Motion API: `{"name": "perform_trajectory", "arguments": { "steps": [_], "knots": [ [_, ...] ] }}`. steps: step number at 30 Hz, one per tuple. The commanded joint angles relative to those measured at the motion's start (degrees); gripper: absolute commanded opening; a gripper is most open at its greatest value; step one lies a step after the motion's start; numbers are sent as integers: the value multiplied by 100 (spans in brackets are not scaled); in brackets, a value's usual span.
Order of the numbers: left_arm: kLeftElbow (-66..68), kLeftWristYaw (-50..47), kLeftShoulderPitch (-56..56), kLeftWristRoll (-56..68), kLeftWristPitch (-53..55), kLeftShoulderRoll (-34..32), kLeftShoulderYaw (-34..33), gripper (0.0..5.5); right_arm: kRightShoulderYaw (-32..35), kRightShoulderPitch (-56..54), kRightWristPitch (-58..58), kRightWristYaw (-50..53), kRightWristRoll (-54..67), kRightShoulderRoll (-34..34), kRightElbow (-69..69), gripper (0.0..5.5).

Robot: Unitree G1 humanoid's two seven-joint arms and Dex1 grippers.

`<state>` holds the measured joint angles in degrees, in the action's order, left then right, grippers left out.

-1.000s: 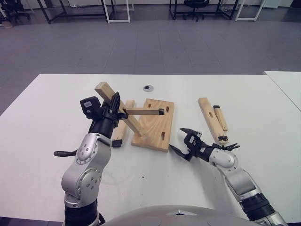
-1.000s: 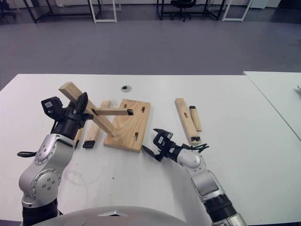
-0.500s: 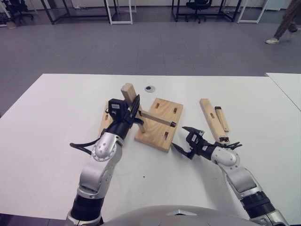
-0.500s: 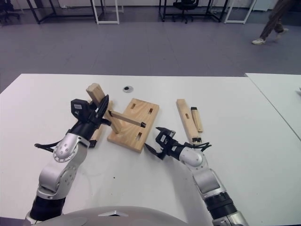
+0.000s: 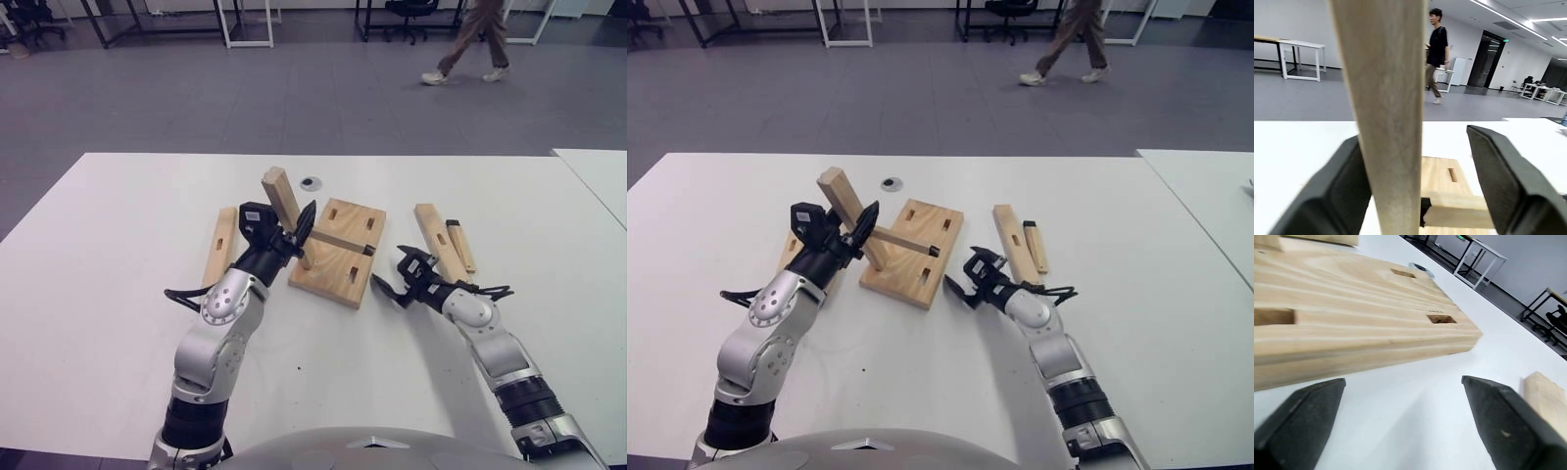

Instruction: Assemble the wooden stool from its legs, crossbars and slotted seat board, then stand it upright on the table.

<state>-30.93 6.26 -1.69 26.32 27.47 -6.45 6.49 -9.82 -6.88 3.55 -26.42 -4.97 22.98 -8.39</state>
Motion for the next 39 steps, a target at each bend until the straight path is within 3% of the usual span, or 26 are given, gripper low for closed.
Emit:
{"name": "perform_trajectory", "arguments": {
  "steps": [1, 5, 10, 14, 17, 20, 23, 26, 33, 39],
  "knots": [
    [-360, 86, 80, 741, 619, 67, -160, 373, 99, -370, 76, 36, -10, -30, -297, 444],
    [-527, 79, 194, 1288, 1093, 14, -298, 453, -108, -803, 107, -64, -21, -320, -934, 444],
    [-1020, 86, 361, 2031, 1502, -136, -532, 453, 53, -1361, -156, 416, -234, -270, -1934, 444],
    [-1330, 853, 951, 1870, 1641, -1359, -682, 453, 401, -1507, -324, 558, -120, -110, -1825, 444],
    [-1231, 1913, 1503, 1695, 1451, -2521, -1247, 453, 824, -1314, -414, 660, 95, 24, -1436, 444],
    [-873, 2233, 1569, 1323, 1339, -3036, -1439, 453, 1109, -1215, -441, 752, 227, 106, -1275, 444],
    [5, 1300, 803, 856, 1476, -2509, -1417, 453, 1247, -1207, -407, 838, 237, 136, -1306, 444],
    [1045, 568, 112, 166, 1326, -1854, -973, 453, 1203, -1165, -408, 881, 185, 114, -1388, 444],
    [1942, 278, -195, -439, 1449, -1317, -623, 453, 1052, -1032, -411, 955, 95, -5, -1445, 444],
    [1746, 225, -298, -479, 1918, -1190, -620, 366, 930, -942, -384, 997, -1, -94, -1416, 444]
  ]
}}
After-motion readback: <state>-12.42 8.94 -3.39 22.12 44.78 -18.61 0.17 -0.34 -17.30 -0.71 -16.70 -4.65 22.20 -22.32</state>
